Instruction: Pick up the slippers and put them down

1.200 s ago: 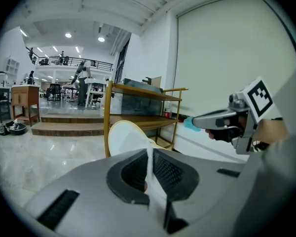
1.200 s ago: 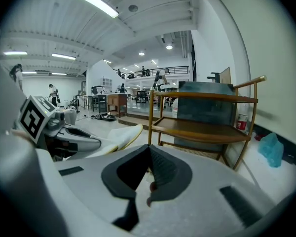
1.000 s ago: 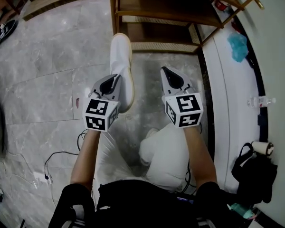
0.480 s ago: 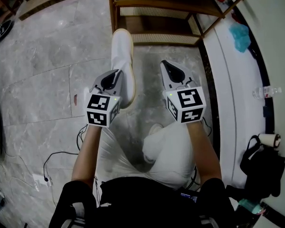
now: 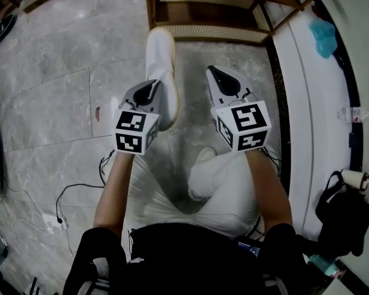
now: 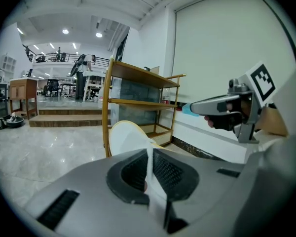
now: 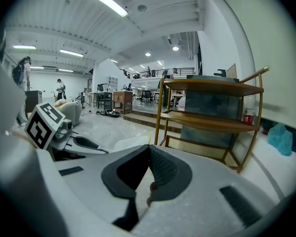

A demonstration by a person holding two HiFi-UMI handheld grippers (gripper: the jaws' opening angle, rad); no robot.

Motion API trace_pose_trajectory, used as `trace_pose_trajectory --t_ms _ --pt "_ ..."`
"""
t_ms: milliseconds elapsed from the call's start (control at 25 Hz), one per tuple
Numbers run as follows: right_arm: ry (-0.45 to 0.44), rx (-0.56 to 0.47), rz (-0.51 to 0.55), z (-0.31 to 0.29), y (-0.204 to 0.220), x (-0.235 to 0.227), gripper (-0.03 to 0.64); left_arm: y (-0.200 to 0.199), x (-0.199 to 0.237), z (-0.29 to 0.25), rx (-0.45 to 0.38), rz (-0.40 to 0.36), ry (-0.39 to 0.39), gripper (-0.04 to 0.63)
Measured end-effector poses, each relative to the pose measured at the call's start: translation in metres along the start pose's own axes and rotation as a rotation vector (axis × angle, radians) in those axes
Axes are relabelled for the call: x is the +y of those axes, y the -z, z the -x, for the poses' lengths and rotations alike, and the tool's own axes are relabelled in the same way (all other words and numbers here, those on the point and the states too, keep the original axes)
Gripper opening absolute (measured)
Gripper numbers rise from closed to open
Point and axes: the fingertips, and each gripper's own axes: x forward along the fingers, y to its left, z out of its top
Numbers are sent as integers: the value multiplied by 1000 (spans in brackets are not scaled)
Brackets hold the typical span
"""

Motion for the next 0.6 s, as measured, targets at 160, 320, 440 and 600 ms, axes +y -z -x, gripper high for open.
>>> trace_pose_trajectory --t_ms 160,320,440,600 --pt "-12 24 -5 -3 19 -3 -2 17 -1 -7 30 -7 -2 15" --pt "-43 31 21 -6 29 -4 -2 46 3 -17 72 -13 -12 15" --pt "-31 35 54 -5 33 -5 -2 75 2 -26 123 -6 -18 15" --pt "-52 44 71 -5 37 2 -2 111 2 -37 190 -3 -26 15"
